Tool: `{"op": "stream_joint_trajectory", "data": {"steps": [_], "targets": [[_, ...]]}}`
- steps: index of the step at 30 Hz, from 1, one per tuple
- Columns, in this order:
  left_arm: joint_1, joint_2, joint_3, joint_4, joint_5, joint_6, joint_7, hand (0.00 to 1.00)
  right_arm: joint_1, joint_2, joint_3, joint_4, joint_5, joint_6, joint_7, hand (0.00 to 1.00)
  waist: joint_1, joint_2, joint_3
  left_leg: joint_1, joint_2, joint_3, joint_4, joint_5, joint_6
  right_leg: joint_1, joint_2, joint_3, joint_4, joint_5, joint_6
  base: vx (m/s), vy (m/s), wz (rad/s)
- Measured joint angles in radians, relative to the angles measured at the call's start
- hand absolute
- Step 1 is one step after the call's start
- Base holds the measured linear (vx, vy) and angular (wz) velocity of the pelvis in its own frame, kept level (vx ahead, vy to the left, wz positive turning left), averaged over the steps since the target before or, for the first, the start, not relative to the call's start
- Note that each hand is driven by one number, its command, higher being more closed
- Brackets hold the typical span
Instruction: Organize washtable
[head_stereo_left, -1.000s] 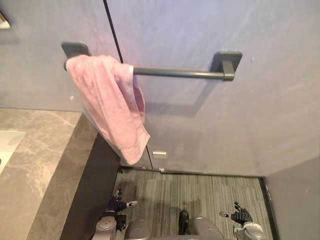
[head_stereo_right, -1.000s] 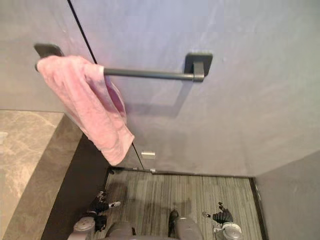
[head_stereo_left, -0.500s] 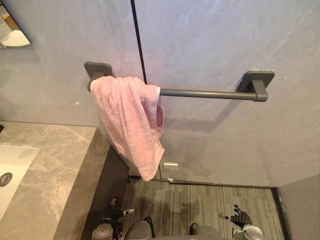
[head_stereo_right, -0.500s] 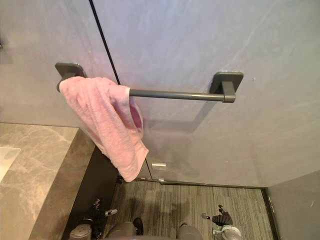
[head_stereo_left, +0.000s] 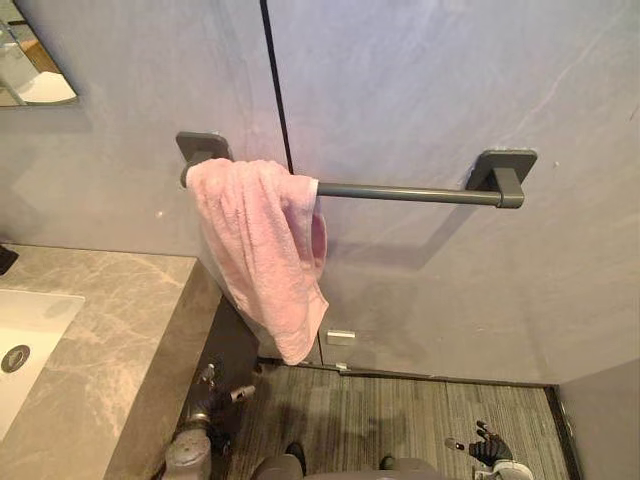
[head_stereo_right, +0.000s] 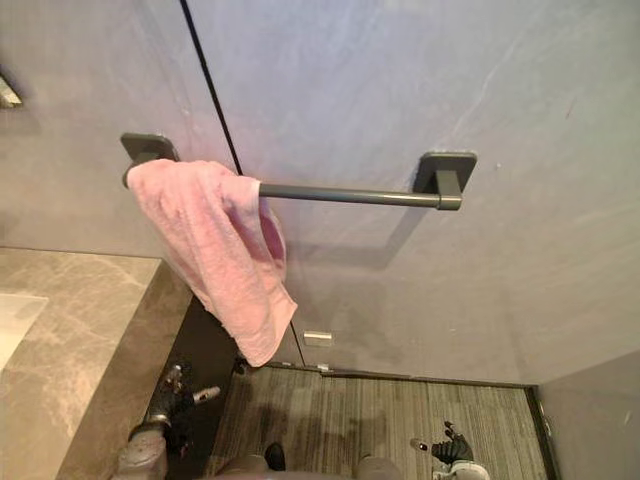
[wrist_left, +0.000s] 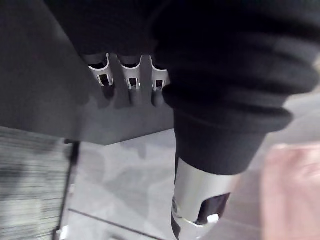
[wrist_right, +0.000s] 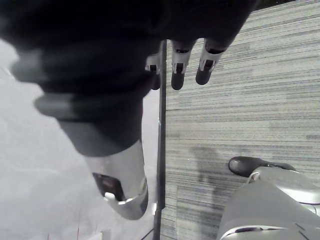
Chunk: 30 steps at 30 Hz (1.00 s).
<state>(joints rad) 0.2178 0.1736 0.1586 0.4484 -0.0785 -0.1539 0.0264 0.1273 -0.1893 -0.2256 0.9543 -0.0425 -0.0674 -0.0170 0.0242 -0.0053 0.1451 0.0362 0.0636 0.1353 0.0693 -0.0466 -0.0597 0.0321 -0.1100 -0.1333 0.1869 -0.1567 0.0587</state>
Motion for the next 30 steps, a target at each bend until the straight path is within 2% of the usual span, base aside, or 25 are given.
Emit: {"op": "stream_joint_trajectory", "data": {"steps": [4, 10, 15, 23, 27, 30], "targets": [[0.023, -0.001, 0.010, -0.154, -0.045, -0.015, -0.005, 0.00, 0.014, -0.012, 0.000, -0.043, -0.010, -0.001, 0.001, 0.00, 0.013, 0.002, -0.001, 0.000, -0.005, -0.026, -0.002, 0.000, 0.000, 0.013, -0.001, -0.013, -0.013, 0.000, 0.000, 0.02, -0.004, 0.10], [0.028, 0.002, 0.010, -0.318, -0.080, -0.030, -0.023, 0.00, 0.007, -0.030, 0.010, -0.077, -0.040, -0.002, 0.005, 0.00, 0.017, 0.007, -0.006, 0.003, -0.009, -0.068, -0.003, 0.000, 0.000, 0.039, 0.000, -0.037, -0.033, 0.001, -0.001, 0.03, -0.011, 0.11], [0.016, 0.060, 0.009, -0.426, -0.081, -0.065, -0.027, 0.00, 0.008, -0.046, 0.043, -0.077, -0.046, -0.001, 0.022, 0.00, 0.014, 0.019, -0.023, 0.015, -0.010, -0.080, -0.019, 0.000, 0.000, 0.052, 0.002, -0.042, -0.045, 0.002, -0.003, 0.01, -0.005, 0.02], [-0.054, 0.169, 0.008, -0.442, -0.088, -0.092, -0.026, 0.00, 0.009, -0.058, 0.079, -0.077, -0.049, -0.001, 0.024, 0.00, 0.008, 0.014, -0.035, 0.024, -0.011, -0.074, -0.036, 0.002, 0.002, 0.052, 0.003, -0.033, -0.054, 0.004, -0.004, 0.00, -0.001, -0.02], [-0.091, 0.190, -0.002, -0.442, -0.088, -0.094, -0.025, 0.00, 0.003, -0.058, 0.082, -0.077, -0.052, -0.001, 0.040, 0.00, -0.007, 0.013, -0.035, 0.027, -0.012, -0.064, -0.048, 0.006, 0.008, 0.056, 0.004, -0.026, -0.077, 0.020, -0.007, 0.00, 0.008, -0.07], [-0.115, 0.196, -0.014, -0.436, -0.090, -0.095, -0.004, 0.00, -0.002, -0.058, 0.083, -0.077, -0.052, 0.000, 0.042, 0.00, -0.007, 0.013, -0.036, 0.034, -0.013, -0.051, -0.062, 0.011, 0.010, 0.057, 0.005, -0.012, -0.094, 0.033, -0.007, -0.01, 0.018, -0.12]]}}
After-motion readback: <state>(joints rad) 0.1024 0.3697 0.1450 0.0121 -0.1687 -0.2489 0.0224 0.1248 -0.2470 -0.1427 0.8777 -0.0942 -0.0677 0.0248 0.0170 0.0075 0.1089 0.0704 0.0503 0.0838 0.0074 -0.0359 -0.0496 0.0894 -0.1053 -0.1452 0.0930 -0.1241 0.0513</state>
